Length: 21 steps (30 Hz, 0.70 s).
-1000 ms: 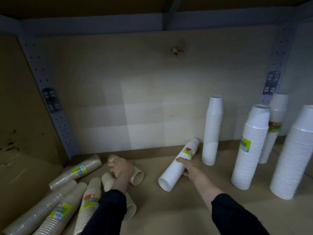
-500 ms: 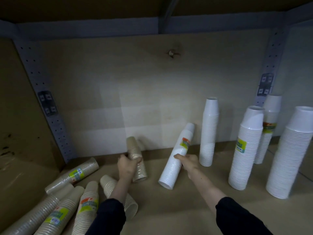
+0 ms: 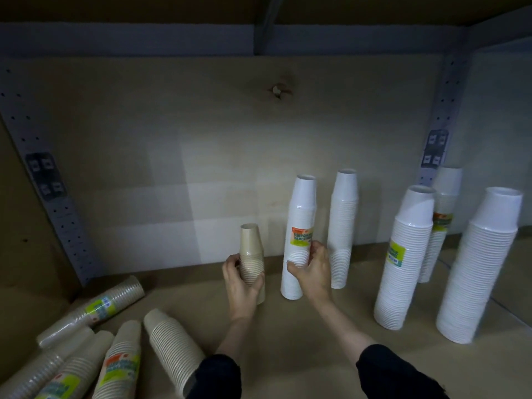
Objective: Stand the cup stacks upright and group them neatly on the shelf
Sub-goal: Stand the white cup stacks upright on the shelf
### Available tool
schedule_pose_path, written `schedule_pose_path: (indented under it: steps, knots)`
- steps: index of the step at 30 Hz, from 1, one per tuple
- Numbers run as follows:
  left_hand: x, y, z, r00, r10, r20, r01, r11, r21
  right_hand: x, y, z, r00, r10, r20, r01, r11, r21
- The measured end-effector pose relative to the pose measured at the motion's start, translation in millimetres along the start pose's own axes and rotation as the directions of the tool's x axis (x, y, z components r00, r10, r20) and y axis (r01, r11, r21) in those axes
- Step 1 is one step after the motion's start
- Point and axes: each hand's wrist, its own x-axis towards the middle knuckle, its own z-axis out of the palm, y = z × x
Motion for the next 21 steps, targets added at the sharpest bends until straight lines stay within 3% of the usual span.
schedule_pose_path:
  steps: [16, 21]
  knots:
    - [-7.1, -20.0, 0.7, 0.999, 0.041, 0.028, -0.042, 0.999, 0.011, -5.2, 5.0, 7.0, 1.0, 0.008, 0.001, -0.008, 1.0, 0.017]
    - [-12.3, -17.0, -5.3, 1.0, 0.023, 0.017, -0.025, 0.996, 0.086, -6.0, 4.6, 6.8, 0.999, 0.033, 0.03, -0.034, 0.999, 0.015]
